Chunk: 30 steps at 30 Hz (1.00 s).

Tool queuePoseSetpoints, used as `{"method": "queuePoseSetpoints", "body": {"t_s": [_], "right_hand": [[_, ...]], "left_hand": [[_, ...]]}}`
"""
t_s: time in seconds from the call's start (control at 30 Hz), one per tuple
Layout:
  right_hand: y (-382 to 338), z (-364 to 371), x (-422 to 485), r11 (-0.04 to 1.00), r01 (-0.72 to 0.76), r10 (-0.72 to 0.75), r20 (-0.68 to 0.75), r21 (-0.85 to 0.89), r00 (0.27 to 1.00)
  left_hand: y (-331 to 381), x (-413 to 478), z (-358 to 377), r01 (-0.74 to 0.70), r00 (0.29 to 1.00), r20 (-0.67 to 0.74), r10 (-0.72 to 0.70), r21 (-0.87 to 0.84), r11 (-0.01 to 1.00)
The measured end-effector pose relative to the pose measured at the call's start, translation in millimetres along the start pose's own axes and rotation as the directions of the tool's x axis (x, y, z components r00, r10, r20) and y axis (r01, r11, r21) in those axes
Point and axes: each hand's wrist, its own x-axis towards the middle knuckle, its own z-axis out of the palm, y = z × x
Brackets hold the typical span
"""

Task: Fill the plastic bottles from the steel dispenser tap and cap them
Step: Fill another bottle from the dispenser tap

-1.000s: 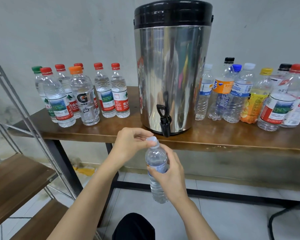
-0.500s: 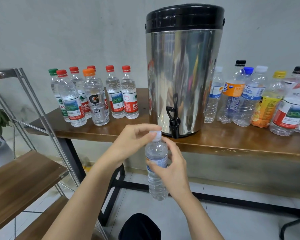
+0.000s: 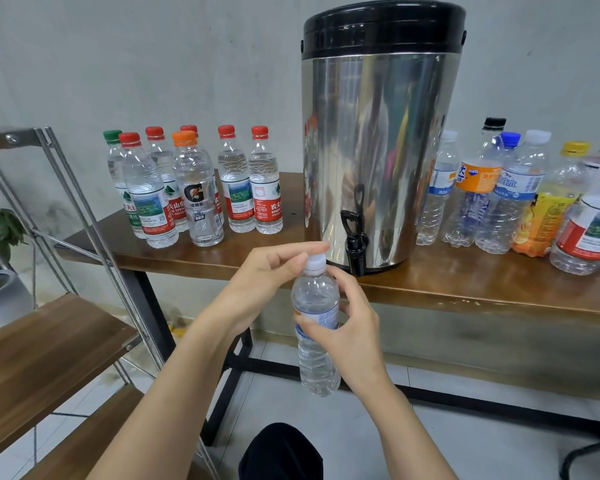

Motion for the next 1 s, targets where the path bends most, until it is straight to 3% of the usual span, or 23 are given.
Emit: {"method": "queuePoseSetpoints", "body": {"t_s": [0.17, 0.27, 0.47, 0.63, 0.87, 0.93, 1.0], "right_hand": [[2, 3, -1, 1.000, 0.004, -0.004, 0.000, -0.017, 1.000], [2, 5, -1, 0.999, 0.009, -0.009, -0.009, -0.037, 1.000], [2, 3, 1, 1.000, -0.007, 0.006, -0.015, -0.028, 1.000], [2, 6, 3, 0.999, -0.009, 0.009, 0.007, -0.044, 1.000], [1, 11, 16, 1.000, 0.004, -0.004, 0.036, 0.001, 0.999], [-6, 15, 28, 1.000, 0.016, -0.016, 0.042, 0.020, 0.999], [-18, 22, 46, 0.998, 0.054, -0.056, 0.035, 0.043, 0.998]], "left_hand": [[-4, 0, 11, -0.022, 0.981, -0.196, -0.005, -0.132, 0.991], [-9, -1, 17, -0.039, 0.954, -0.300, 0.009, -0.095, 0.995], [-7, -2, 11, -0.018, 0.994, -0.104, 0.013, -0.041, 0.999], [-6, 3, 15, -0.052, 0.967, -0.246, 0.070, 0.076, 0.996], [-5, 10, -2, -0.120, 0.989, -0.085, 0.119, 0.000, 0.993], [-13, 16, -13, -0.164, 0.972, -0.174, 0.157, -0.023, 0.986], [-25, 25, -30, -0.216, 0.889, -0.415, 0.193, -0.007, 0.976]]}}
